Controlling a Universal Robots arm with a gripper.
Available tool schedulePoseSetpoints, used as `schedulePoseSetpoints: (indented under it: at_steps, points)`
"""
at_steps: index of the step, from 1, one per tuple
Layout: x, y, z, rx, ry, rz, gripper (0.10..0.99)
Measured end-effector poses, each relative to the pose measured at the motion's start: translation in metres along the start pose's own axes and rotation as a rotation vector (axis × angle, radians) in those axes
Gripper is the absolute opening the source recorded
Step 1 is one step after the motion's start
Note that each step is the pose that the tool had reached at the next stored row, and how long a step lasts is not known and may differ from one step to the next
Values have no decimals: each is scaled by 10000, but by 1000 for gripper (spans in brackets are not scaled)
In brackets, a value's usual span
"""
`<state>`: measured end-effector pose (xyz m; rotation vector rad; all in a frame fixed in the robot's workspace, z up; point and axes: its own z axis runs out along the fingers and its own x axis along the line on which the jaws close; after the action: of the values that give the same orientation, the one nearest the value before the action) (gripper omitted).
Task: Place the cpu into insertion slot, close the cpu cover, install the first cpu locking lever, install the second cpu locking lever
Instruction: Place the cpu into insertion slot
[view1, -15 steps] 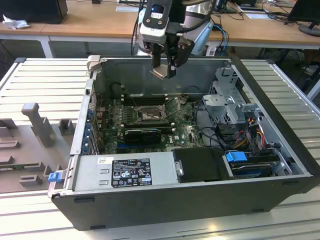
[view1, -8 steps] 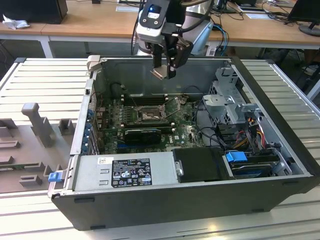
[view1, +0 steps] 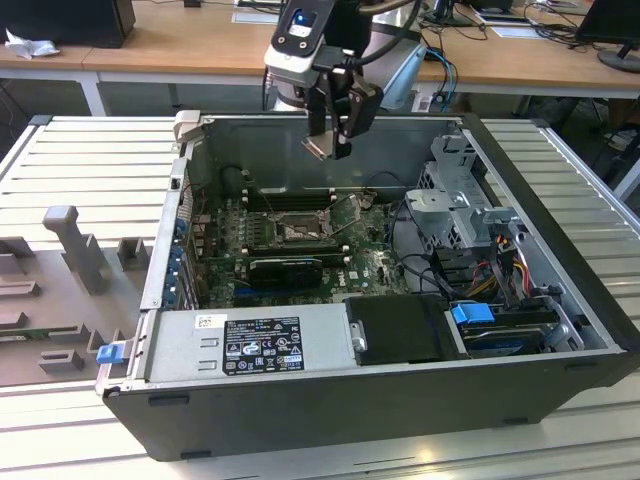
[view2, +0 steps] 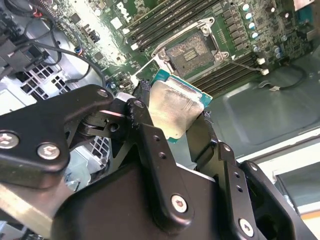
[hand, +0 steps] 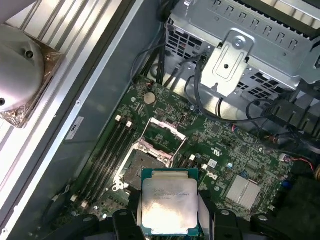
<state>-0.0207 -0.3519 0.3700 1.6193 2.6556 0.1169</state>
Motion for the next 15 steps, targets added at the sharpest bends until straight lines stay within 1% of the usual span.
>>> schedulePoseSetpoints:
  at_steps: [2,7,15]
  points:
    - [0,0,2,-2,-15,184,537]
    - [1,-1,10,-13,-76,942,537]
    - [1,-1,18,-24,-139,1749,537]
